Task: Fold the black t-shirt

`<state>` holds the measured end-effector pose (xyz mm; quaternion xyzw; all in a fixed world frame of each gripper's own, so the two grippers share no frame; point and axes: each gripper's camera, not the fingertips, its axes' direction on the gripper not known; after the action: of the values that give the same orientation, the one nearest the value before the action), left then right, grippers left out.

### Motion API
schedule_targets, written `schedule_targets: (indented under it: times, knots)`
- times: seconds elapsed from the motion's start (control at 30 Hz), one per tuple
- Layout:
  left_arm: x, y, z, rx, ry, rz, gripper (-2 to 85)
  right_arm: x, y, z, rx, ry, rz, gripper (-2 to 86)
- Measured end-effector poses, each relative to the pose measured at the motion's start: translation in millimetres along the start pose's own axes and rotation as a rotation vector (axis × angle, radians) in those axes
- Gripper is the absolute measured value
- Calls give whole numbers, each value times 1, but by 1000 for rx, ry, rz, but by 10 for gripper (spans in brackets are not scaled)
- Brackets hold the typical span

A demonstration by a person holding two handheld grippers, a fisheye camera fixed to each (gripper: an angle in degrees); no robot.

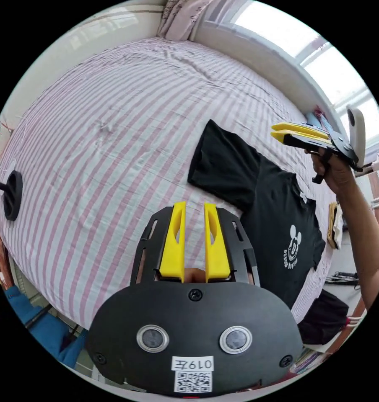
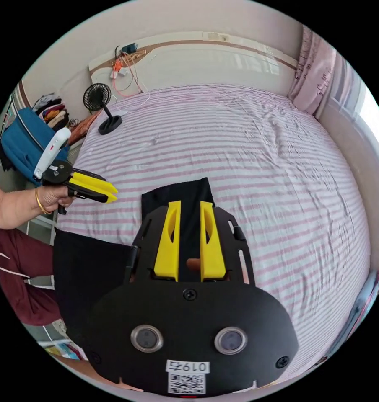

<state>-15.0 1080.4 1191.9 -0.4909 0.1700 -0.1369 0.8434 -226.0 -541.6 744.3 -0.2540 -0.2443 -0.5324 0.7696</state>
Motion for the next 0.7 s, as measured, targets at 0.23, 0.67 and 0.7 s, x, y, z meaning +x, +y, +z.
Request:
schedule_targets:
  times: [0.23,0.67,0.7]
  knots:
    - [-34,-21,62,-14,166,-46,71,88,-149,29,-223,-160,-179,69]
    - [-72,-14,136,-14,317,-38,89,175,-296,41,-374,-305,-249,80]
    - [-72,-13,138,-13,321,-34,89,182,-306,41,-382,-333,-248,80]
